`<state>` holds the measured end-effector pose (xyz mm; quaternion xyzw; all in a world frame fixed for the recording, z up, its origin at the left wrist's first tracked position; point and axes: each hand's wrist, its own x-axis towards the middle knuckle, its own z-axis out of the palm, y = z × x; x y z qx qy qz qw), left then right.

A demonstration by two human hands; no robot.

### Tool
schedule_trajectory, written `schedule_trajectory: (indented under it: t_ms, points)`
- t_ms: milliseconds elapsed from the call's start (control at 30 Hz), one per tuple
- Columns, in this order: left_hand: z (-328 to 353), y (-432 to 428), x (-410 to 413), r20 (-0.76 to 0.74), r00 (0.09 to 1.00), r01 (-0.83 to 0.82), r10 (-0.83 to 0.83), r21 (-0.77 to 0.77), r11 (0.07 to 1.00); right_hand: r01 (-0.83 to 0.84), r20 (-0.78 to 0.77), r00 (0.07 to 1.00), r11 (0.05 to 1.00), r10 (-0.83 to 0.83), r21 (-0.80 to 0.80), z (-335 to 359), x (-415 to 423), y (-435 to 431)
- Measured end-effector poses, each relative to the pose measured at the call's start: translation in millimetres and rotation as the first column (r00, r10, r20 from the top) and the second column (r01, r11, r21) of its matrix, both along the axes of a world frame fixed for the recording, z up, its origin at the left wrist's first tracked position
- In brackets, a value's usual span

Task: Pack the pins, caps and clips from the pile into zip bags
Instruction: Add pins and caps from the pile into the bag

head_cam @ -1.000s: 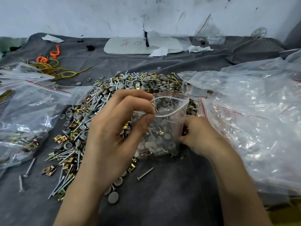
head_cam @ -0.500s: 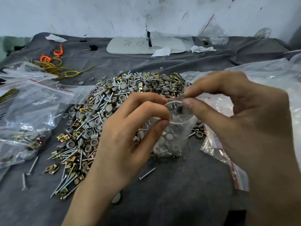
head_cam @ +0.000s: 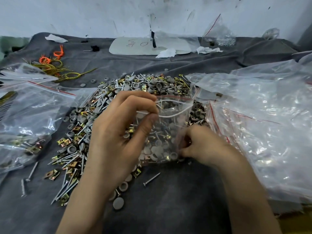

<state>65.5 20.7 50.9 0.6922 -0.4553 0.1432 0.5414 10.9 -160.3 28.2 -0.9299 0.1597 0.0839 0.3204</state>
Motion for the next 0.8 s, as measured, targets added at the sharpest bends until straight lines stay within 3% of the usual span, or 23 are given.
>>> schedule_trajectory:
  t_ms: [267,333,400,500,600,700,800]
  points:
    - [-1,2,3,-0.011,1.0,-0.001,0.001,-0.016,1.0,0.039,0.003,0.999,0.999,-0.039,-0.011,-2,0,-2]
    - [0,3,2,-0.002,1.0,0.007,-0.007,0.0,1.0,0.065,0.078,0.995,0.998,-0.065,0.001,-1,-1,-4]
    - [1,3,1,0.013,1.0,0.022,-0.022,0.019,1.0,0.125,0.247,0.957,0.986,-0.15,0.112,2,-1,-6]
    - [3,2,-1,0.031,0.999,0.028,-0.029,0.033,0.999,0.147,0.555,0.768,0.932,-0.32,0.332,14,-5,-4]
    - [3,1,-4,0.049,0.998,0.033,-0.035,0.044,0.998,-0.031,0.759,0.512,0.874,-0.403,0.485,30,-12,3]
    - [2,-1,-6,0.045,0.996,0.072,-0.074,0.054,0.996,-0.114,0.886,0.313,0.913,-0.342,0.393,43,-19,14]
    - [2,-2,-6,0.056,0.995,0.073,-0.077,0.07,0.995,-0.119,0.929,0.292,0.955,-0.228,0.272,50,-26,20]
